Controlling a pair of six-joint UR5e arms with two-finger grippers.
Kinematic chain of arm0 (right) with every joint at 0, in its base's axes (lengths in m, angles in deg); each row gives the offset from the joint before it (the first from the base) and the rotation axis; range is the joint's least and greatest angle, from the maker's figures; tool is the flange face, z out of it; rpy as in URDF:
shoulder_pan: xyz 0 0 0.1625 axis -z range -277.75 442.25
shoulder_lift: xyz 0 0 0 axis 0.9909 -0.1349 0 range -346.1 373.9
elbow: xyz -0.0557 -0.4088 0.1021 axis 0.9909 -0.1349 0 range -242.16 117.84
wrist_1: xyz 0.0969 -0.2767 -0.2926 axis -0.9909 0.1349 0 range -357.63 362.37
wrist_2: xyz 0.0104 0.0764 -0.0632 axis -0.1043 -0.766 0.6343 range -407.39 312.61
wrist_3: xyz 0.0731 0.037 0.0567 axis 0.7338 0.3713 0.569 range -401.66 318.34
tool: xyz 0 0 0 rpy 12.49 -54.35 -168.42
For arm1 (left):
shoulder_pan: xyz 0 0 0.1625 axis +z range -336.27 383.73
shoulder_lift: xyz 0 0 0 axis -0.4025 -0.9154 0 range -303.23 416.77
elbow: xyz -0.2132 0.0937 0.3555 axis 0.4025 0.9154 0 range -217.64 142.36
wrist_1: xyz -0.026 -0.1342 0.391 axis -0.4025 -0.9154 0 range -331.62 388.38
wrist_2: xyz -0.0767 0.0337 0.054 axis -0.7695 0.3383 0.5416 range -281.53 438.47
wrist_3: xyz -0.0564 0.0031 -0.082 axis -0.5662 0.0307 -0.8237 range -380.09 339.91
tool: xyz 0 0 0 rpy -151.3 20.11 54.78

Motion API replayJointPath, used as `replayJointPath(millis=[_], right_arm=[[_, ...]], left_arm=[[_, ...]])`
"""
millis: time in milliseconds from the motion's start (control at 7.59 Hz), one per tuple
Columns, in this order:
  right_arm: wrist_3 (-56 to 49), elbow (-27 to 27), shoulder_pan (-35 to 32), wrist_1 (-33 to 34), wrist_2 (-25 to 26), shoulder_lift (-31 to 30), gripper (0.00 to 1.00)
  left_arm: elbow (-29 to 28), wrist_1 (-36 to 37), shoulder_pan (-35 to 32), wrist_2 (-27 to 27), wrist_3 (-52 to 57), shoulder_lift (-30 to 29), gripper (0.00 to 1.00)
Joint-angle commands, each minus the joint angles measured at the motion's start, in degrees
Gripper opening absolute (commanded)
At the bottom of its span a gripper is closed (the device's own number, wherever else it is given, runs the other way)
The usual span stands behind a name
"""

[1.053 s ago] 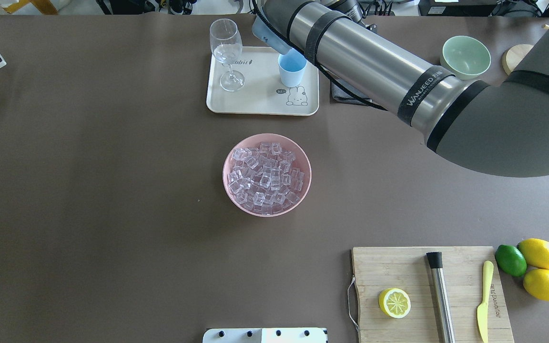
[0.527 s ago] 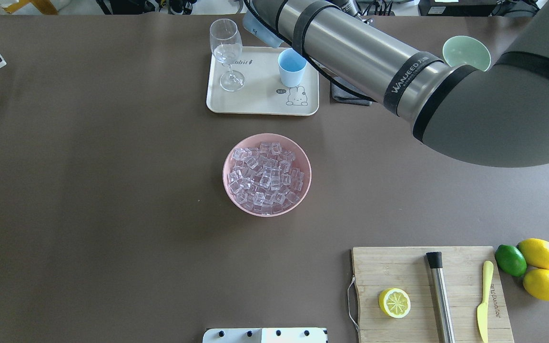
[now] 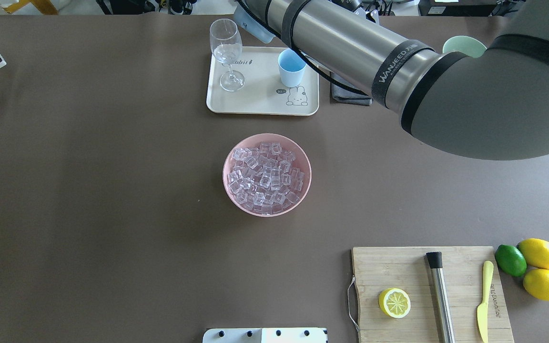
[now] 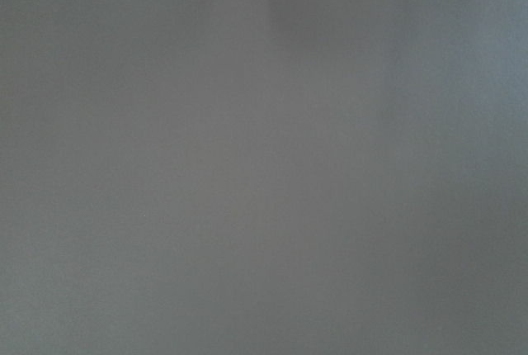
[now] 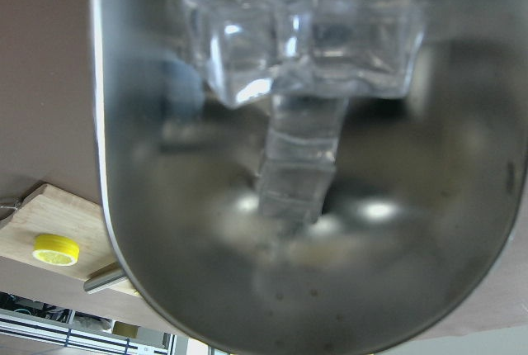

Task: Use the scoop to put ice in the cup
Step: 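Tilt the scoop with the right gripper to pour ice into the blue cup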

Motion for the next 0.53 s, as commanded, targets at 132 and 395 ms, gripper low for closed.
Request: replayJointPath(millis=[132, 395], right_arm=[[-2.34, -2.39, 0.10, 0.62, 2.15, 2.16, 0.00], [-3.83, -2.48, 0.18, 2.02, 3.12, 2.34, 0.00]], left_arm=[[-0.12, 0.01, 0.31, -0.09, -0.05, -0.13, 0.98], [-0.30, 0.01, 0.40, -0.09, -0.05, -0.22, 0.98]])
